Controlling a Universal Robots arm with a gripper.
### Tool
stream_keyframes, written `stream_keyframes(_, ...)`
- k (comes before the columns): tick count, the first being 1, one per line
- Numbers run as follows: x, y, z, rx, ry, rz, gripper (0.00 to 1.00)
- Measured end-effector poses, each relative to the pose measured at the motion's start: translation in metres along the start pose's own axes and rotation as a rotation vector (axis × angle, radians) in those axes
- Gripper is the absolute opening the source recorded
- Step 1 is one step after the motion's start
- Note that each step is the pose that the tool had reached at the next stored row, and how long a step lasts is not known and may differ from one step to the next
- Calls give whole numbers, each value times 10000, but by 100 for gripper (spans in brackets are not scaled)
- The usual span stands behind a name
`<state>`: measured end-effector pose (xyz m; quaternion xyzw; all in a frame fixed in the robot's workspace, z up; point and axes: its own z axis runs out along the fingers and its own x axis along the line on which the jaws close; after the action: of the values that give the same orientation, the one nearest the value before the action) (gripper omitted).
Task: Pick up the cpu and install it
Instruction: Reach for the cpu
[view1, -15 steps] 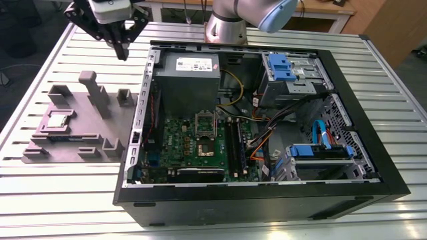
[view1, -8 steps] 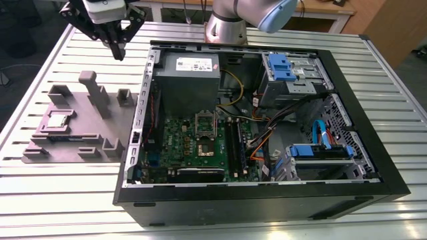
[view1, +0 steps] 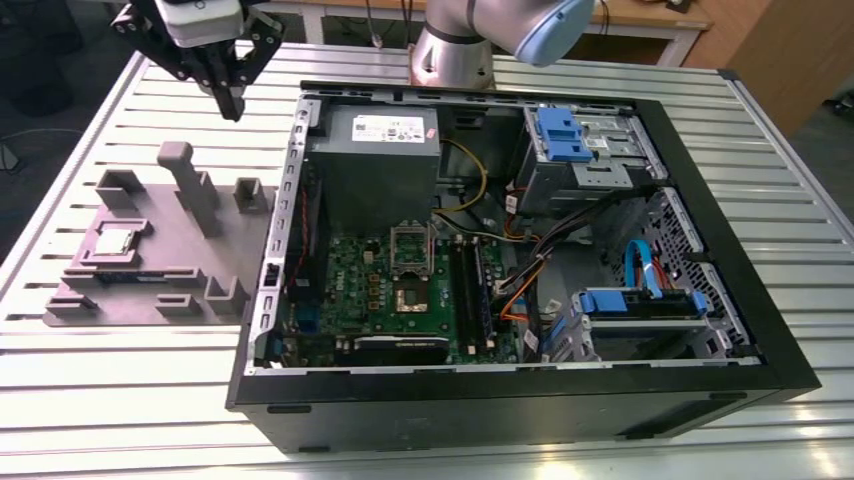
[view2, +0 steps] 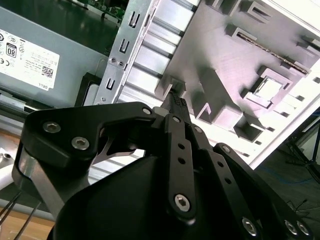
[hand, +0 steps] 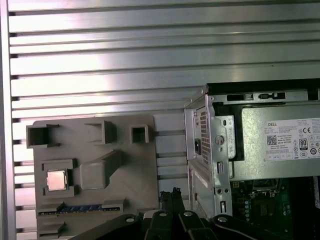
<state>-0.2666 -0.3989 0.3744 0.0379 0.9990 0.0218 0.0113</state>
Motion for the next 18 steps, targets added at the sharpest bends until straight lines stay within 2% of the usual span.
stream_keyframes(18, 126, -10, 6, 1, 2, 0, 11)
